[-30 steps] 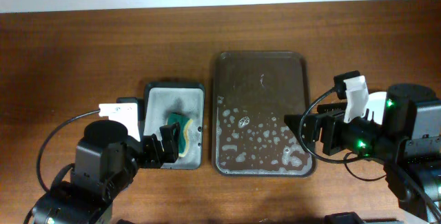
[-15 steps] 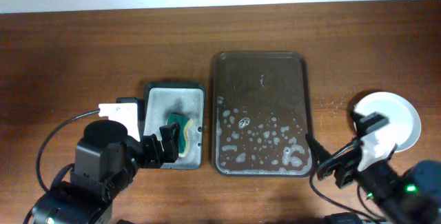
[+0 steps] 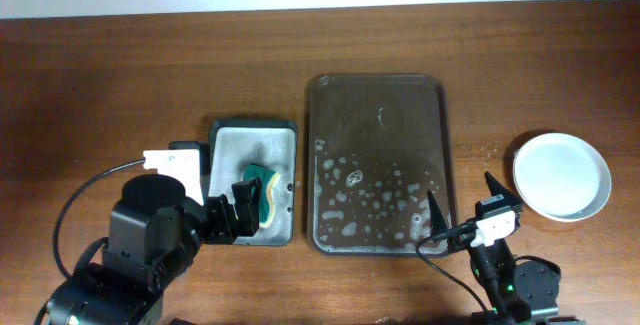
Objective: Clean dirty plates on tray and stack at the side
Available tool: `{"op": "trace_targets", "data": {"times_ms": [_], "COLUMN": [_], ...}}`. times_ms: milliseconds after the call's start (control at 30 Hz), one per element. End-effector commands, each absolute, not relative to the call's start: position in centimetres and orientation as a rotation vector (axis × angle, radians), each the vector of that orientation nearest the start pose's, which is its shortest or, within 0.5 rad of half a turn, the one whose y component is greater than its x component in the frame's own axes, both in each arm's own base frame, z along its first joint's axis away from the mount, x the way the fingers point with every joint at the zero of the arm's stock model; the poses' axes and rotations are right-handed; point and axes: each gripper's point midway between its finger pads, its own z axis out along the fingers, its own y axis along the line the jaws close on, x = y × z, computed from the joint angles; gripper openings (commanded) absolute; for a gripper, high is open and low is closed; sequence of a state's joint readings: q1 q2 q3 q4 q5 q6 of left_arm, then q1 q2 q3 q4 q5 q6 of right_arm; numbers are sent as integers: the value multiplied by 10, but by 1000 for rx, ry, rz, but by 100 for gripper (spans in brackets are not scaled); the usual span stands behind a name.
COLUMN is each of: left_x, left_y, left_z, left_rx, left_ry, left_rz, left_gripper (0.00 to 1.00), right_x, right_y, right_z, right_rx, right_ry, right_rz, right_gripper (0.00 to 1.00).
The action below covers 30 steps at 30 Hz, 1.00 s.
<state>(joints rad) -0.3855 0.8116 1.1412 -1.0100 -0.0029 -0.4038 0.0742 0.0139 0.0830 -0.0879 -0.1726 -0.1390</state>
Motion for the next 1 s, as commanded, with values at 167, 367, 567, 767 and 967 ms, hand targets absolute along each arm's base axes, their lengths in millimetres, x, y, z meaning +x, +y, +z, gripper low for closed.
{"op": "trace_targets", "data": {"times_ms": [167,367,567,767,967], "left_x": [224,224,224,220,251], "left_y": [-91,-91,-91,-76,-37], "left_z": [290,290,290,282,313], "left_rx": [-8,-8,-8,-45,-233], "left_ry": [2274,2274,2274,2304,1919], "left_rz": [-420,-420,-419,-330,-335], "left_gripper": [100,100,100,100,100], "right_x": [242,242,242,242,242], "right_y": [45,45,45,45,45], "right_z": [172,159,159,159,159], "right_rx": [-293,-295,-295,-295,-295], "right_ry": [1557,1608,1608,1608,1608], "right_rz": [72,76,76,76,76], "right_gripper": [99,99,99,99,99]}}
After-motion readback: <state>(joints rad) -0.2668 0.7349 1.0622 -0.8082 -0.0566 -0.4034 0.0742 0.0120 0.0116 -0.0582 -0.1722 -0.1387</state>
